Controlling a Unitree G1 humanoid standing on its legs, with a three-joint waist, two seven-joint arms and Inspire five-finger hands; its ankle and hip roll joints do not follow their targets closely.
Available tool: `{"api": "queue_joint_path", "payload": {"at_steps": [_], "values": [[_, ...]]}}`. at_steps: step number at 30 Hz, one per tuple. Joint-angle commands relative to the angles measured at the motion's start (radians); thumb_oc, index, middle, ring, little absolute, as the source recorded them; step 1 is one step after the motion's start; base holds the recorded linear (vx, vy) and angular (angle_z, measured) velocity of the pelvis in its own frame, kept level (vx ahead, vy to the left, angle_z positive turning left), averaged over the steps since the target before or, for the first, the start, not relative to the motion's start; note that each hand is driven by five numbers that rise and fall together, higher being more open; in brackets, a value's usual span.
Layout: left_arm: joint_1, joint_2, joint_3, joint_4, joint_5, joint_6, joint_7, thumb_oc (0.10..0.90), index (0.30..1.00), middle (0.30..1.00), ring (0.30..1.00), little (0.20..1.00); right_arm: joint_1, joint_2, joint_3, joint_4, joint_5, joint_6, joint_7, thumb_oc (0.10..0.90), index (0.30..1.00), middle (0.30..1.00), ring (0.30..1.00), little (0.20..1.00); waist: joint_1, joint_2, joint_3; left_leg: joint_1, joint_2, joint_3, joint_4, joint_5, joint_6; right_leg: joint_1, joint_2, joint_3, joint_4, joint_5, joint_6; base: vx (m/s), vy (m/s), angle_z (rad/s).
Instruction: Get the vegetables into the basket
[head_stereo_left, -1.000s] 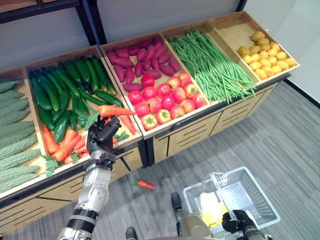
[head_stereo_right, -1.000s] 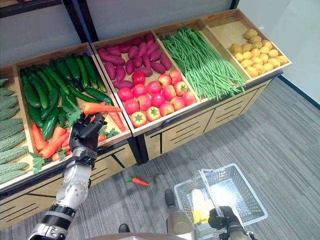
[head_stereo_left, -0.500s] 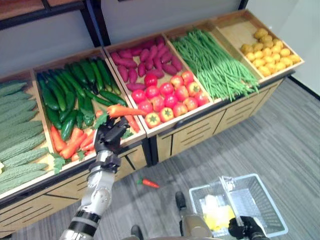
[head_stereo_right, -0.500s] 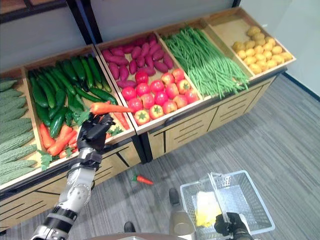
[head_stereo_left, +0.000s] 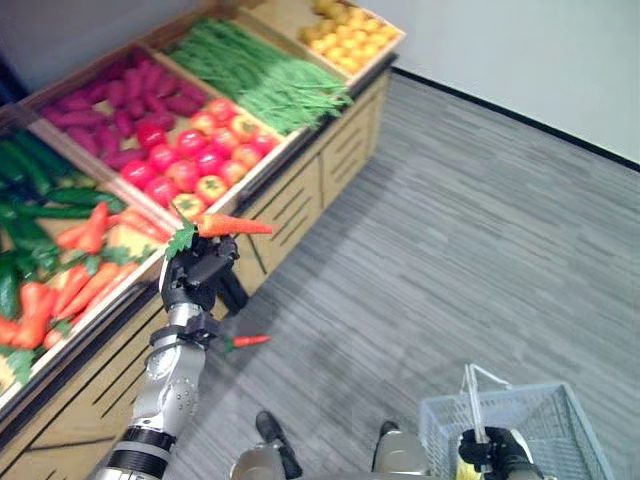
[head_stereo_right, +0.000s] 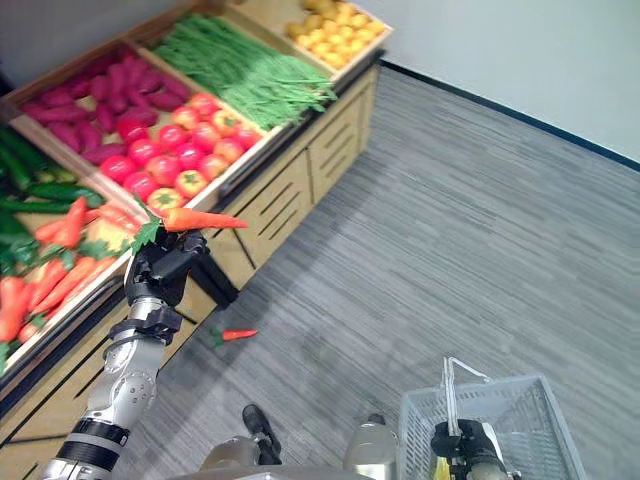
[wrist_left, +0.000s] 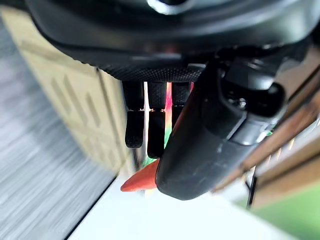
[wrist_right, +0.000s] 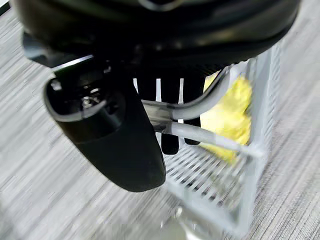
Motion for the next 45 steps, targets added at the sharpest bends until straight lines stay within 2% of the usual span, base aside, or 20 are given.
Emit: {"api": "queue_joint_path", "payload": {"at_steps": [1,2,9,14,20,21,22,23,24,25,26,27,29,30,32,33,34,36,39,45], "values": [[-0.063,0.039,0.026,-0.156,0.035,-0.076,-0.051,0.4,0.3,0.3,0.3,0.3,-0.025,0.0,0.003,-0.024,0.027,-0.067,-0.011,0.4,0.3,0.3,0.3,0.3,0.003,-0.044,-0.048,0.031,-0.018,0.019,0.11,-0.167,0.015,-0.024,-0.043,0.027,-0.06,0.133,0.031,-0.01,-0.199,-0.12],[-0.073,0.037,0.002,-0.173,0.024,-0.069,-0.073,0.4,0.3,0.3,0.3,0.3,0.001,-0.008,-0.021,-0.014,0.036,-0.067,-0.014,0.4,0.3,0.3,0.3,0.3,-0.015,-0.036,-0.046,0.015,0.008,0.016,0.122,-0.148,-0.005,-0.022,-0.02,0.019,-0.08,0.099,0.017,-0.01,-0.196,-0.17],[-0.095,0.027,-0.039,-0.181,-0.014,-0.066,-0.089,0.4,0.3,0.3,0.3,0.3,0.026,-0.012,-0.055,-0.008,0.077,-0.073,-0.023,0.4,0.3,0.3,0.3,0.3,-0.043,-0.014,-0.034,0.012,0.044,0.018,0.135,-0.127,-0.03,-0.033,0.002,0.034,-0.07,0.08,0.0,0.0,-0.114,-0.01],[-0.126,0.023,-0.09,-0.183,-0.037,-0.065,-0.105,0.4,0.3,0.3,0.3,0.3,0.021,-0.022,-0.09,-0.003,0.125,-0.081,-0.053,0.4,0.3,0.3,0.3,0.3,-0.065,0.012,-0.014,0.01,0.074,0.025,0.148,-0.108,-0.048,-0.06,0.024,0.07,-0.031,0.047,-0.017,-0.01,-0.087,-0.05],[-0.167,0.006,-0.149,-0.168,-0.05,-0.06,-0.127,0.4,0.3,0.3,0.3,0.3,0.054,-0.043,-0.122,0.013,0.143,-0.083,-0.067,0.4,0.3,0.3,0.3,0.3,-0.098,0.032,0.008,0.0,0.126,0.005,0.208,-0.084,-0.081,-0.065,0.071,0.118,0.01,-0.007,-0.063,0.01,-0.147,-0.05],[-0.169,0.005,-0.151,-0.168,-0.049,-0.063,-0.127,0.4,0.3,0.3,0.3,0.3,0.058,-0.046,-0.13,0.019,0.151,-0.084,-0.068,0.4,0.3,0.3,0.3,0.3,-0.1,0.036,0.013,-0.011,0.145,-0.017,0.249,-0.059,-0.098,-0.064,0.09,0.137,0.016,-0.017,-0.077,0.05,-0.193,-0.08],[-0.178,0.003,-0.158,-0.167,-0.043,-0.065,-0.13,0.4,0.3,0.3,0.3,0.3,0.057,-0.055,-0.136,0.027,0.153,-0.084,-0.068,0.4,0.3,0.3,0.3,0.3,-0.096,0.036,0.023,-0.032,0.16,-0.063,0.308,-0.047,-0.11,-0.067,0.106,0.158,0.026,-0.025,-0.09,-0.04,-0.144,-0.26],[-0.185,0.005,-0.161,-0.17,-0.038,-0.071,-0.137,0.4,0.3,0.3,0.3,0.3,0.046,-0.071,-0.134,0.035,0.145,-0.082,-0.073,0.4,0.3,0.3,0.3,0.3,-0.081,0.035,0.036,-0.061,0.138,-0.139,0.327,-0.023,-0.093,-0.082,0.118,0.182,0.026,-0.008,-0.101,-0.08,-0.063,-0.49],[-0.186,0.005,-0.161,-0.172,-0.034,-0.073,-0.137,0.4,0.3,0.3,0.3,0.3,0.033,-0.087,-0.129,0.042,0.138,-0.078,-0.074,0.4,0.3,0.3,0.3,0.3,-0.069,0.034,0.039,-0.087,0.092,-0.243,0.317,-0.037,-0.081,-0.087,0.119,0.208,0.014,-0.002,-0.096,-0.06,0.011,-0.58],[-0.183,0.007,-0.163,-0.178,-0.02,-0.077,-0.137,0.4,0.3,0.3,0.3,0.3,0.017,-0.101,-0.122,0.04,0.133,-0.082,-0.077,0.4,0.3,0.3,0.3,0.3,-0.045,0.03,0.045,-0.119,0.019,-0.369,0.279,-0.078,-0.065,-0.085,0.12,0.257,-0.006,0.007,-0.084,0.05,0.059,-0.71],[-0.177,0.003,-0.156,-0.178,-0.007,-0.083,-0.133,0.4,0.3,0.3,0.3,0.3,0.001,-0.115,-0.116,0.04,0.13,-0.084,-0.08,0.4,0.3,0.3,0.3,0.3,-0.026,0.03,0.053,-0.133,-0.017,-0.464,0.221,-0.098,-0.057,-0.086,0.129,0.306,-0.011,0.013,-0.074,0.08,0.062,-0.7],[-0.175,-0.002,-0.153,-0.174,0.007,-0.089,-0.129,0.4,0.3,0.3,0.3,0.3,-0.012,-0.123,-0.107,0.05,0.127,-0.085,-0.079,0.4,0.3,0.3,0.3,0.3,-0.018,0.032,0.056,-0.139,-0.016,-0.508,0.181,-0.089,-0.051,-0.095,0.137,0.342,-0.015,0.021,-0.071,0.11,0.088,-1.38],[-0.168,0.004,-0.148,-0.174,0.025,-0.106,-0.121,0.4,0.3,0.3,0.3,0.3,-0.03,-0.135,-0.093,0.053,0.121,-0.09,-0.085,0.4,0.3,0.3,0.3,0.3,0.011,0.035,0.057,-0.184,-0.011,-0.627,0.121,-0.034,-0.062,-0.101,0.151,0.415,-0.025,0.029,-0.061,0.15,0.15,-1.69],[-0.171,0.022,-0.146,-0.191,0.04,-0.114,-0.12,0.4,0.3,0.3,0.3,0.3,-0.046,-0.145,-0.078,0.052,0.117,-0.098,-0.081,0.4,0.3,0.3,0.3,0.3,0.026,0.045,0.058,-0.213,-0.022,-0.714,0.069,-0.001,-0.069,-0.099,0.159,0.476,-0.026,0.025,-0.055,0.14,0.167,-1.11],[-0.171,0.03,-0.143,-0.195,0.039,-0.113,-0.128,0.4,0.3,0.3,0.3,0.3,-0.054,-0.151,-0.071,0.059,0.113,-0.1,-0.079,0.4,0.3,0.3,0.3,0.3,0.024,0.047,0.057,-0.208,-0.025,-0.707,0.077,-0.01,-0.068,-0.097,0.157,0.498,-0.023,0.016,-0.053,0.14,0.247,-1.09],[-0.173,0.039,-0.149,-0.197,0.032,-0.107,-0.144,0.4,0.3,0.3,0.3,0.3,-0.051,-0.153,-0.083,0.072,0.12,-0.095,-0.075,0.4,0.3,0.3,0.3,0.3,0.015,0.045,0.046,-0.188,-0.03,-0.642,0.073,-0.03,-0.054,-0.097,0.132,0.519,-0.022,0.009,-0.04,0.18,0.414,-1.34],[-0.185,0.042,-0.159,-0.189,0.037,-0.111,-0.151,0.4,0.3,0.3,0.3,0.3,-0.044,-0.151,-0.094,0.078,0.127,-0.092,-0.071,0.4,0.3,0.3,0.3,0.3,0.008,0.041,0.038,-0.184,-0.044,-0.622,0.078,-0.037,-0.047,-0.103,0.112,0.532,-0.024,0.016,-0.027,0.2,0.459,-1.14],[-0.205,0.05,-0.182,-0.169,0.051,-0.114,-0.149,0.4,0.3,0.3,0.3,0.3,-0.056,-0.142,-0.089,0.087,0.124,-0.083,-0.068,0.4,0.3,0.3,0.3,0.3,0.003,0.023,0.028,-0.173,-0.081,-0.57,0.094,-0.072,-0.016,-0.116,0.067,0.556,-0.043,0.06,0.006,0.12,0.323,-0.46],[-0.215,0.06,-0.183,-0.163,0.053,-0.118,-0.147,0.4,0.3,0.3,0.3,0.3,-0.078,-0.135,-0.08,0.082,0.122,-0.081,-0.073,0.4,0.3,0.3,0.3,0.3,0.012,0.016,0.028,-0.172,-0.087,-0.533,0.105,-0.089,-0.007,-0.143,0.049,0.547,-0.047,0.095,0.026,0.02,0.168,-0.24],[-0.191,0.087,-0.153,-0.155,0.083,-0.113,-0.141,0.4,0.3,0.3,0.3,0.3,-0.122,-0.119,-0.073,0.086,0.11,-0.082,-0.083,0.4,0.3,0.3,0.3,0.3,0.054,-0.01,0.027,-0.125,-0.082,-0.444,0.116,-0.122,0.006,-0.155,0.01,0.353,-0.056,0.179,0.031,0.05,0.07,-0.62]]}}
